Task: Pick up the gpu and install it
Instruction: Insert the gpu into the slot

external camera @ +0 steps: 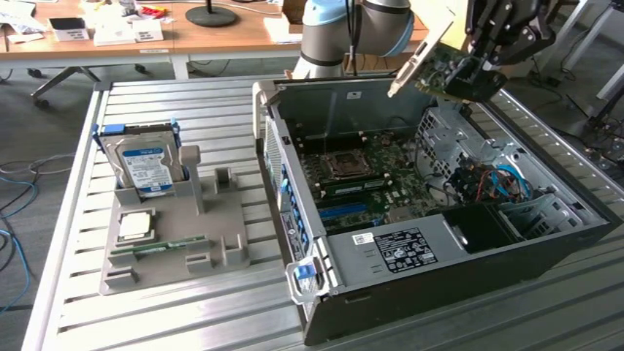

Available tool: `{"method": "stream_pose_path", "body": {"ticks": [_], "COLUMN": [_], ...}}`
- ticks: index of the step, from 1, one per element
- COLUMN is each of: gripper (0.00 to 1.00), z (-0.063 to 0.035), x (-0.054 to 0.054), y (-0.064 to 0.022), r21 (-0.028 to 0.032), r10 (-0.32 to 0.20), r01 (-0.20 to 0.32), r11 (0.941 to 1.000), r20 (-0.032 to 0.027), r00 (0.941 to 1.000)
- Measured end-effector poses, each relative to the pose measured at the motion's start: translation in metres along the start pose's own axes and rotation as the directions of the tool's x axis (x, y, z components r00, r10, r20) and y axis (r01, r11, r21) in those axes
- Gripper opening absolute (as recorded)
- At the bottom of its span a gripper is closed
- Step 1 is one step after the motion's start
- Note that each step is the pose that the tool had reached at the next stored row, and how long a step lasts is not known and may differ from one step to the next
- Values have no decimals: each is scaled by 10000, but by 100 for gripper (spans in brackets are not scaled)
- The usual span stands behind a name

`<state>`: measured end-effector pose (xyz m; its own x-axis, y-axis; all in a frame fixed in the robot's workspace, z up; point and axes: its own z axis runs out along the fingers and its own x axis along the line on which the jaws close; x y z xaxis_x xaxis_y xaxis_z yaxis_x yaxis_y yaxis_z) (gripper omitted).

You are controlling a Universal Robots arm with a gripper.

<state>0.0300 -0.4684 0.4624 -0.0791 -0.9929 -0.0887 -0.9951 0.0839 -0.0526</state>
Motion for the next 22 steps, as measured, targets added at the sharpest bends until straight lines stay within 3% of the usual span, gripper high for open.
{"method": "stream_pose_path", "body": {"ticks": [22], "gripper": [27], "z": [392], "x": [44], "y": [116], "r21": [-24], "r10": [-277], "r01": [277], "r11": [9996], "r20": [16], "r00": [9996]}}
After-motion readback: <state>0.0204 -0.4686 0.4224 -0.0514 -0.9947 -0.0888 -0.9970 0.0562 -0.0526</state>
